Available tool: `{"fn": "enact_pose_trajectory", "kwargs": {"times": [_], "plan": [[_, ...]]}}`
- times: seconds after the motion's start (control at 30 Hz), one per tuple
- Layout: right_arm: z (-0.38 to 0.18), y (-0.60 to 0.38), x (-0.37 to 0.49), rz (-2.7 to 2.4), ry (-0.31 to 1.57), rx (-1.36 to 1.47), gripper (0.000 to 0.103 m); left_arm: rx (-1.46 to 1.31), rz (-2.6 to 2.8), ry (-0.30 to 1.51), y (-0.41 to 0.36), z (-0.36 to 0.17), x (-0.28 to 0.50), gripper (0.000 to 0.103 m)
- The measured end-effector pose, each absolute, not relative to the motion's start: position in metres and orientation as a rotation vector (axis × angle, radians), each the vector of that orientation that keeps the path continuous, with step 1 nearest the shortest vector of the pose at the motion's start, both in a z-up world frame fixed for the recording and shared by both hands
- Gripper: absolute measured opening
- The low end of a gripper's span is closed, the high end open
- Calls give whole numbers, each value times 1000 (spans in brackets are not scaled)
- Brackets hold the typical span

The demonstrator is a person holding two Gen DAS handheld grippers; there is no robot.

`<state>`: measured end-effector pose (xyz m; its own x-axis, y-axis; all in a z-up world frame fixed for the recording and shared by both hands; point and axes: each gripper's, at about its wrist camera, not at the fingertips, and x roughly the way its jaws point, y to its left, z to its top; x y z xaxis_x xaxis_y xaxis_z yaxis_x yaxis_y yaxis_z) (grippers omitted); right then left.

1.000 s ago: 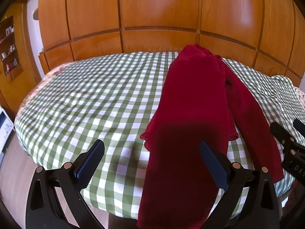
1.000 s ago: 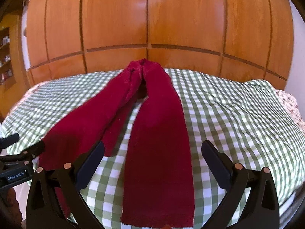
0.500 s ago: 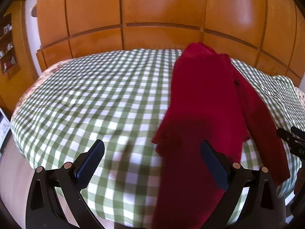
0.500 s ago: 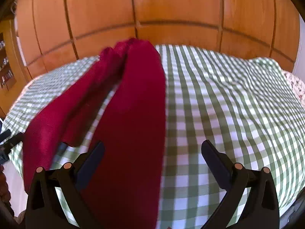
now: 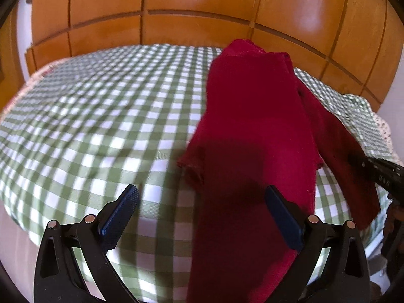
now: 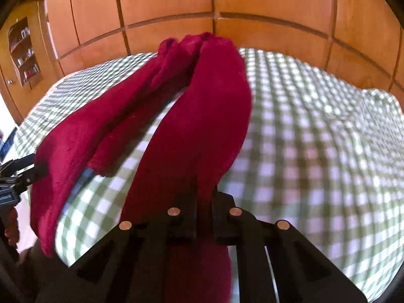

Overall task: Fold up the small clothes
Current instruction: 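Grasp the sweater with the right tool and lift it off the bed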

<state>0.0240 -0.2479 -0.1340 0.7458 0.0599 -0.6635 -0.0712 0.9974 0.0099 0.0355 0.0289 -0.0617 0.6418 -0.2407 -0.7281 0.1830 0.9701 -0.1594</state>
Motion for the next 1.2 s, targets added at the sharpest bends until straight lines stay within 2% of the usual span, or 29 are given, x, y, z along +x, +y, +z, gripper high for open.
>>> {"fn": "enact_pose_trajectory", "kwargs": {"times": [0.37,0.7,0.77,0.83,0.87,0.97,1.0,1.03,1.13,1.2], "plan": [[-123,-367,48,-312,714,-162,7,-121,-281,811,36,-60,32,99],[-108,-483,88,-667,707,-176,8,-120,-317,786,39,-51,29,99],[-110,-498,103,-720,730,-148,20,-133,-320,799,41,-54,29,99],[-119,-507,108,-785,749,-117,61,-148,-323,814,43,-58,29,99],[-123,-511,106,-805,751,-101,69,-157,-328,820,44,-60,28,99],[-123,-508,98,-837,726,-88,81,-164,-329,831,43,-65,28,99],[-116,-498,90,-834,693,-88,89,-155,-326,834,42,-67,28,99],[-114,-491,87,-823,674,-80,93,-151,-322,836,40,-69,28,99],[-101,-458,76,-702,587,4,98,-156,-313,834,39,-72,28,99],[-97,-428,74,-552,558,78,99,-150,-300,827,39,-72,28,91]]}}
